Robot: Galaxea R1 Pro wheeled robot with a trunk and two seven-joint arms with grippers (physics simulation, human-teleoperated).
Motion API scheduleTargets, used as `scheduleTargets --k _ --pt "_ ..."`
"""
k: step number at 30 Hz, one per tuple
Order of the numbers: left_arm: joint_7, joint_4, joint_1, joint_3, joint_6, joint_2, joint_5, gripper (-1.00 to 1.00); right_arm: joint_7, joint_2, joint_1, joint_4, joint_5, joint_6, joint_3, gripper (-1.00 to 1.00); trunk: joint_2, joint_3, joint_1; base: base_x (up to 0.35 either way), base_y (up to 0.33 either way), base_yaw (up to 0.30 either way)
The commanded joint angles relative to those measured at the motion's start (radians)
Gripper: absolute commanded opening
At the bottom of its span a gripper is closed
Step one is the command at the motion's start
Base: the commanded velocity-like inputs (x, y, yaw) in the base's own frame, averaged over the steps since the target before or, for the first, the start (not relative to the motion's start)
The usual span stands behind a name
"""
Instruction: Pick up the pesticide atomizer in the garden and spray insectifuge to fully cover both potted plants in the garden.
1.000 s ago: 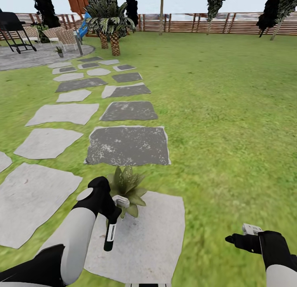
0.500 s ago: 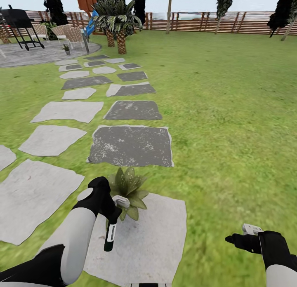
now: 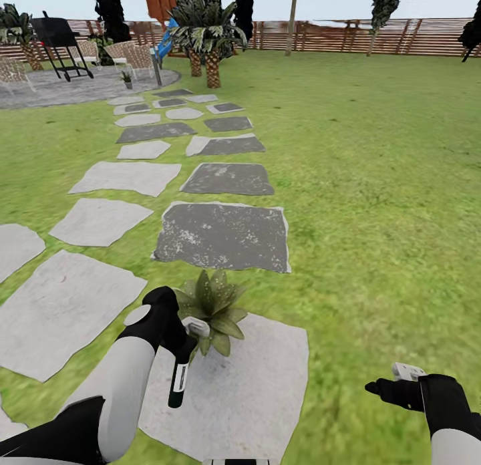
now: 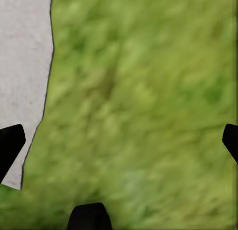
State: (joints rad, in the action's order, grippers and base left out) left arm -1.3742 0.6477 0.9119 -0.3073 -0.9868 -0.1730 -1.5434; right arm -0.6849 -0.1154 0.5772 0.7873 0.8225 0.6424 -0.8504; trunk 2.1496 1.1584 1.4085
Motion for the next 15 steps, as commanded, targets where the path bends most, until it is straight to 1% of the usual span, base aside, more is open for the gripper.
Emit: scheduleTargets --k 1,10,12,15 --pt "-0.009 0.001 0.001 -0.007 -0.010 -0.002 -0.010 -1.00 -0.010 0.000 0.001 0.001 0.010 0.000 -0.003 1.00 0.000 0.001 0.000 0.000 -0.012 0.003" --pt "-0.009 0.001 -0.001 -0.009 -0.010 -0.002 -0.011 -1.00 -0.010 0.000 0.001 0.003 0.009 0.000 -0.004 1.00 0.000 0.001 0.000 0.000 -0.002 0.000" --pt "-0.009 0.001 -0.001 -0.009 -0.010 -0.002 -0.011 -1.00 -0.010 0.000 0.001 0.002 0.009 0.000 -0.004 1.00 0.000 0.001 0.000 0.000 0.000 0.096" --pt "-0.009 0.001 -0.001 -0.009 -0.010 -0.002 -0.011 -1.00 -0.010 0.000 0.001 0.001 0.009 0.000 -0.004 1.00 0.000 0.001 0.000 0.000 0.000 0.200"
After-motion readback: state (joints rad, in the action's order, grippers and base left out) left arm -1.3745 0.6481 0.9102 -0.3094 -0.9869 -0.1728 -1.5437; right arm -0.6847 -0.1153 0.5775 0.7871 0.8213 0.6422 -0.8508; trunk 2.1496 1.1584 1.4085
